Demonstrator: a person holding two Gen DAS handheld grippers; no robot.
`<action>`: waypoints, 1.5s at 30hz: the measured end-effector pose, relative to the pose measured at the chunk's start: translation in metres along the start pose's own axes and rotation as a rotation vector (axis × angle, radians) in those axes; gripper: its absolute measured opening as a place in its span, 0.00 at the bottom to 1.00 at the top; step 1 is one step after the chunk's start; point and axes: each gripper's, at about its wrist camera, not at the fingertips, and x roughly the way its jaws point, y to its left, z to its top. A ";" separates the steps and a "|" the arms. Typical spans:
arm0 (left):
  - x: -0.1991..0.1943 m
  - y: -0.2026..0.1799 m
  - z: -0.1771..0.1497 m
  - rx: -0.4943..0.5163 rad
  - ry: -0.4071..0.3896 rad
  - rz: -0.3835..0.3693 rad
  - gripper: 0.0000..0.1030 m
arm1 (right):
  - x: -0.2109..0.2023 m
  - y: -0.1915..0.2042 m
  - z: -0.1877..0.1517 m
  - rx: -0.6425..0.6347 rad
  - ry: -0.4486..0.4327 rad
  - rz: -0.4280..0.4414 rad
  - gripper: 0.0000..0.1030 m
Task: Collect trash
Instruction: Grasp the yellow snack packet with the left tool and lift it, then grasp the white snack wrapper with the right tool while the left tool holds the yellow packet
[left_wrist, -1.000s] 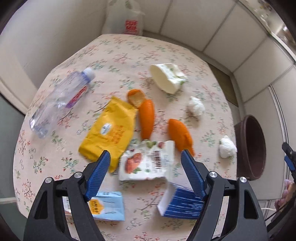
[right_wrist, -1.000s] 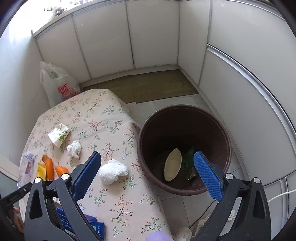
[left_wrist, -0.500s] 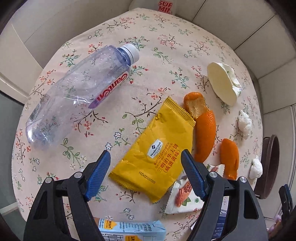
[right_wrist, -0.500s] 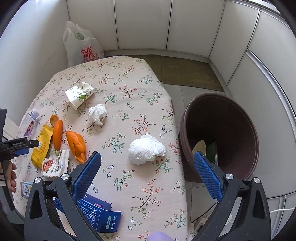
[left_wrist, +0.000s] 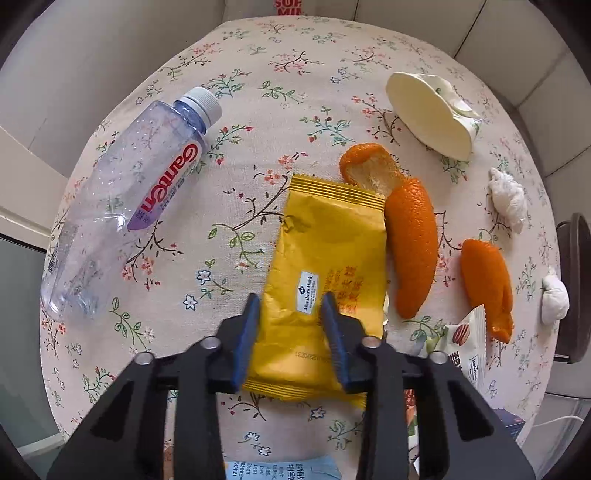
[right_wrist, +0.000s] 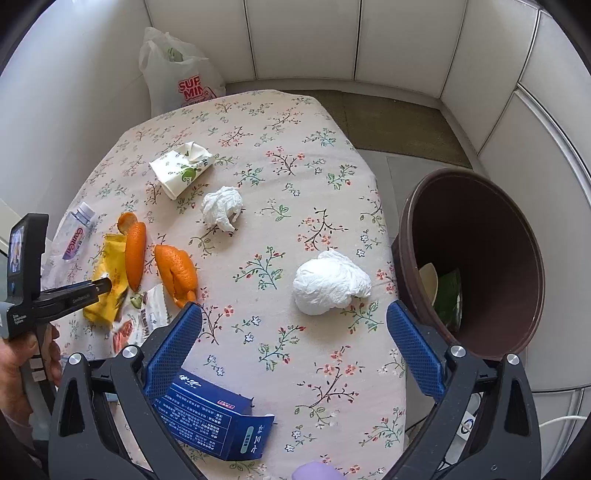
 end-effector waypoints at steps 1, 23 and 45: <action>-0.001 -0.001 0.000 -0.003 0.001 -0.012 0.16 | 0.001 0.000 0.000 0.005 0.007 0.010 0.93; -0.124 0.013 -0.016 -0.069 -0.273 -0.299 0.02 | 0.059 0.052 -0.016 0.117 0.321 0.448 0.93; -0.142 0.032 -0.028 -0.045 -0.319 -0.266 0.02 | 0.106 0.094 -0.036 0.215 0.385 0.427 0.16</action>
